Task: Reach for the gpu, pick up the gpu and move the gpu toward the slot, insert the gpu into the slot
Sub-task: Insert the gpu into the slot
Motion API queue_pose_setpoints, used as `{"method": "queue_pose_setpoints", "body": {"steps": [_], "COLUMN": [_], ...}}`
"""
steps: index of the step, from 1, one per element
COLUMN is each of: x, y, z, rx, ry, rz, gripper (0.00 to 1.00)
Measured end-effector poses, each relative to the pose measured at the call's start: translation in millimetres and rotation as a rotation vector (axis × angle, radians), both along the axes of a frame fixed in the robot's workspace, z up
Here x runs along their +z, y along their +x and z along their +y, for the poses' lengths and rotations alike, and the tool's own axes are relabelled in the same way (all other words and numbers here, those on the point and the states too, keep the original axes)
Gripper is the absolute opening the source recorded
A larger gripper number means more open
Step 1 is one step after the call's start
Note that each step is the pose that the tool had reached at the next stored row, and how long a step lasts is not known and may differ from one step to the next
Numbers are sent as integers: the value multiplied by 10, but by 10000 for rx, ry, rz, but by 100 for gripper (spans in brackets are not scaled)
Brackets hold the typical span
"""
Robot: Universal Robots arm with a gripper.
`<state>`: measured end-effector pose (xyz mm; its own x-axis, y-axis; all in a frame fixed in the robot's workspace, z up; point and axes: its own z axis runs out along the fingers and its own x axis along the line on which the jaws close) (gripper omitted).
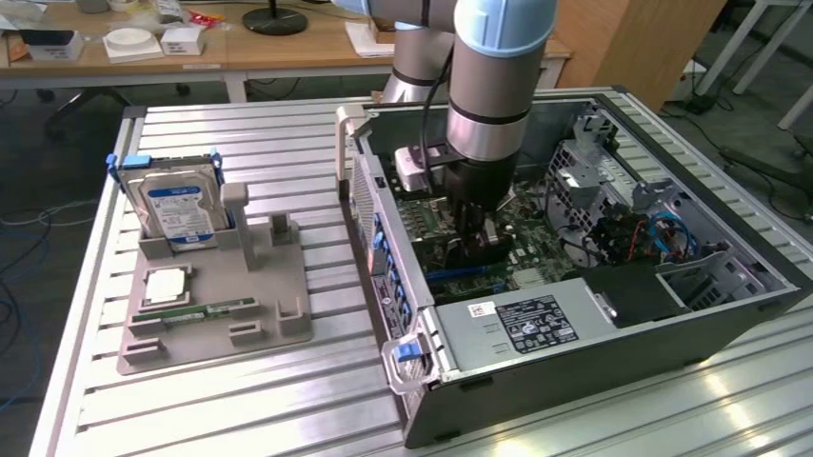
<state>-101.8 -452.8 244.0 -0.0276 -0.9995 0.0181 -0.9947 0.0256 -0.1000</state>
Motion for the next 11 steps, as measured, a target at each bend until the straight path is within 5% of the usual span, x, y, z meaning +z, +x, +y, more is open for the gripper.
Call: {"method": "queue_pose_setpoints", "body": {"steps": [11], "x": [-51], "y": [-2], "z": [6], "rx": [15], "ry": [1], "rz": [0], "gripper": [27]}}
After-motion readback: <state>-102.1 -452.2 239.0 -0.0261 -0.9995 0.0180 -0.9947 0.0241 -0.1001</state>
